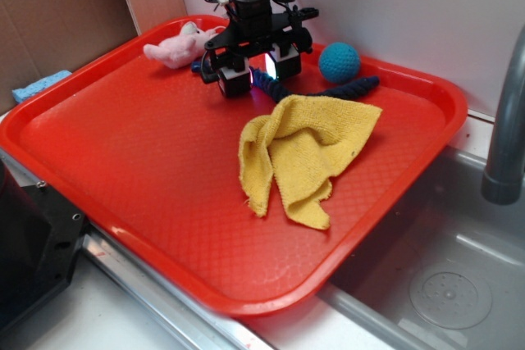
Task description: Grab the blue rope.
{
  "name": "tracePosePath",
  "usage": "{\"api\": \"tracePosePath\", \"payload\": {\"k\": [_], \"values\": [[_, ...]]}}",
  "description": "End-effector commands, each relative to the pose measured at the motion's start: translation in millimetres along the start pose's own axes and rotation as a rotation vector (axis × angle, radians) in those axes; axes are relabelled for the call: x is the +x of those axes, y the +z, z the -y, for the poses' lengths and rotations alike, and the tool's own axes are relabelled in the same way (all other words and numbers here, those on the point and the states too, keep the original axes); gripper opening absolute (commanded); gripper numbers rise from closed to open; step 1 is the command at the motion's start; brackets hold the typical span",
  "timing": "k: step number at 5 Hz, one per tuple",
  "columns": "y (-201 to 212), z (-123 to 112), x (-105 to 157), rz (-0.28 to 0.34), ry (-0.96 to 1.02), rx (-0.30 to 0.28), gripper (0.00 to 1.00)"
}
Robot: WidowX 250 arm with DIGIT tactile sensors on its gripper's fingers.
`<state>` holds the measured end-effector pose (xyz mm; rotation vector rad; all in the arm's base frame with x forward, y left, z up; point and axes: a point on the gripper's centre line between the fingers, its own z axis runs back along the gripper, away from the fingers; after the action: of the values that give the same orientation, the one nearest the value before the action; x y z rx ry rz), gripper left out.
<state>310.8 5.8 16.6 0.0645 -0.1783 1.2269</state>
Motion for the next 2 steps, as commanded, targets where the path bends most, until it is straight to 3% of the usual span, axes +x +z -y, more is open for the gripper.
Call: {"api": "tracePosePath", "payload": {"k": [1, 2], "values": [[16.7, -8.7, 9.8, -0.054, -0.128, -0.045, 0.0], [51.6, -13.5, 19.1, -0.076, -0.296, -0.079, 0.0]]}}
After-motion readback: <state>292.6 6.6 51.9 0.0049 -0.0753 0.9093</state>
